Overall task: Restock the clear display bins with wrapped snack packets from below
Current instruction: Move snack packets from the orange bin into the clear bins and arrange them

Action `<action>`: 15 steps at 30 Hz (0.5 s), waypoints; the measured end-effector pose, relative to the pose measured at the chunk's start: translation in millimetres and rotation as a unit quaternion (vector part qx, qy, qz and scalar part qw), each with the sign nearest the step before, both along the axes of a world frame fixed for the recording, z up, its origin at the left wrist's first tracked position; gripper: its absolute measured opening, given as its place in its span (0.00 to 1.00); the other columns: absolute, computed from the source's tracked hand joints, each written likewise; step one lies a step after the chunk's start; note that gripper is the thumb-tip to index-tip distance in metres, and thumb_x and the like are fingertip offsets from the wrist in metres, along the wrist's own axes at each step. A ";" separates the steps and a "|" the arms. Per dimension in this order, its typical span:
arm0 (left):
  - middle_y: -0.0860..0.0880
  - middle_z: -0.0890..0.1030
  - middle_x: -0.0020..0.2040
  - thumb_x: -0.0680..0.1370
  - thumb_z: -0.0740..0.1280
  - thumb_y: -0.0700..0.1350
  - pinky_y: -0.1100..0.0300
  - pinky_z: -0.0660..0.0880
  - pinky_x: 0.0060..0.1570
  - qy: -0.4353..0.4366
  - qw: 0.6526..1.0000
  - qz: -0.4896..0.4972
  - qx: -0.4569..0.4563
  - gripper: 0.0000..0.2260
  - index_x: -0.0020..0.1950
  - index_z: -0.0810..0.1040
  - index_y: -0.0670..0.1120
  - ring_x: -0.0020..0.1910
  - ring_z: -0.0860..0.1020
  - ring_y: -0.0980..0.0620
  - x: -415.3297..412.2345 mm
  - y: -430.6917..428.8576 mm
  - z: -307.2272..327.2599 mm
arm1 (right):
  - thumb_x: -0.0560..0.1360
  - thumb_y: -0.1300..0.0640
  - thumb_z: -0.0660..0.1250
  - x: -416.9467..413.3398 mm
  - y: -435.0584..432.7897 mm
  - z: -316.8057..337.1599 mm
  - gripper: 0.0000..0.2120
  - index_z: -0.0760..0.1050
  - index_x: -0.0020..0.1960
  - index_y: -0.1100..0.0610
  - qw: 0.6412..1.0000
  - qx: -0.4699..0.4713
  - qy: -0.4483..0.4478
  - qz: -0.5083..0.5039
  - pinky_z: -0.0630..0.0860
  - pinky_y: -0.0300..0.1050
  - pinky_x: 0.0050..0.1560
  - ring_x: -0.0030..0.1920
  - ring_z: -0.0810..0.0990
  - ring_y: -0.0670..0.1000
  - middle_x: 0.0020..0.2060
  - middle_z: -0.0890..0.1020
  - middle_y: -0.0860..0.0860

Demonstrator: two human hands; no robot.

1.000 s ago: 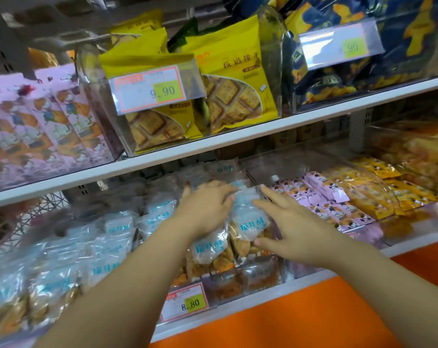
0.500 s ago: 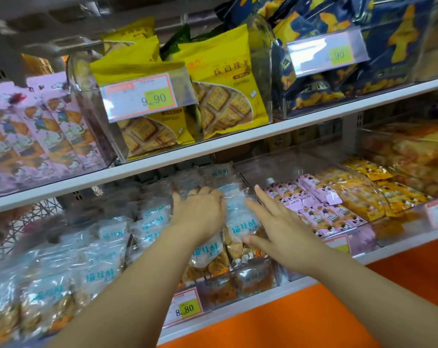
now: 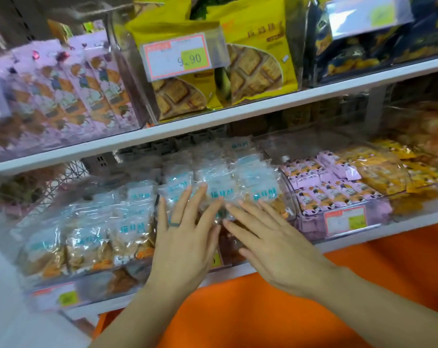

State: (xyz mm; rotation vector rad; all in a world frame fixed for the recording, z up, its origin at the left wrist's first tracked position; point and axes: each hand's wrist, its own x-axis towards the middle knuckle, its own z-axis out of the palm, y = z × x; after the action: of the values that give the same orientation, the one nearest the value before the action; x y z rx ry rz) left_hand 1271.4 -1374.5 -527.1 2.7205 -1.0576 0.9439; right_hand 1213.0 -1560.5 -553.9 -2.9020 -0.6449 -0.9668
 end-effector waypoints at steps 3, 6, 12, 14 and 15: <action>0.40 0.60 0.76 0.80 0.52 0.55 0.36 0.53 0.69 -0.011 0.998 0.027 0.051 0.24 0.76 0.59 0.50 0.74 0.59 0.39 4.9 10.4 -16.1 | 0.77 0.46 0.55 11.2 5.9 -6.2 0.27 0.65 0.73 0.58 0.998 -0.047 0.017 -0.028 0.55 0.56 0.71 0.74 0.60 0.56 0.73 0.65 0.55; 0.40 0.55 0.77 0.82 0.46 0.57 0.38 0.53 0.69 0.002 0.996 0.036 0.076 0.25 0.77 0.53 0.49 0.75 0.56 0.39 13.9 14.8 -25.3 | 0.77 0.39 0.52 21.8 8.6 -5.9 0.33 0.60 0.75 0.57 0.995 -0.068 0.044 -0.054 0.53 0.56 0.72 0.75 0.57 0.56 0.75 0.60 0.56; 0.42 0.51 0.78 0.82 0.42 0.60 0.39 0.50 0.71 0.029 0.994 0.021 0.104 0.26 0.78 0.52 0.51 0.77 0.50 0.40 19.6 21.8 -28.8 | 0.76 0.35 0.51 17.2 13.4 -7.6 0.34 0.63 0.74 0.54 0.994 -0.077 0.044 -0.068 0.53 0.58 0.72 0.74 0.61 0.55 0.74 0.62 0.56; 0.42 0.52 0.78 0.82 0.44 0.60 0.38 0.51 0.70 0.027 0.992 -0.001 0.126 0.26 0.78 0.53 0.52 0.77 0.51 0.40 19.5 26.5 -28.8 | 0.76 0.35 0.52 12.4 12.8 -11.7 0.33 0.64 0.73 0.54 0.994 -0.076 0.044 -0.068 0.54 0.60 0.71 0.74 0.62 0.55 0.74 0.62 0.56; 0.42 0.52 0.78 0.82 0.45 0.59 0.39 0.52 0.70 0.025 0.991 -0.013 0.134 0.25 0.78 0.53 0.52 0.77 0.52 0.40 19.2 28.6 -26.9 | 0.76 0.36 0.52 10.7 13.2 -12.0 0.33 0.65 0.73 0.55 0.994 -0.074 0.044 -0.067 0.54 0.60 0.71 0.74 0.62 0.54 0.74 0.63 0.56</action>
State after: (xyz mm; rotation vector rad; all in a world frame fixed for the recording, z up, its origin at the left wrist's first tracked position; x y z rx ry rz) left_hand 1290.7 -1345.9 -554.1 2.9139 -1.2934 0.7767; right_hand 1223.7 -1547.3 -565.8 -3.1338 -0.5444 -0.8288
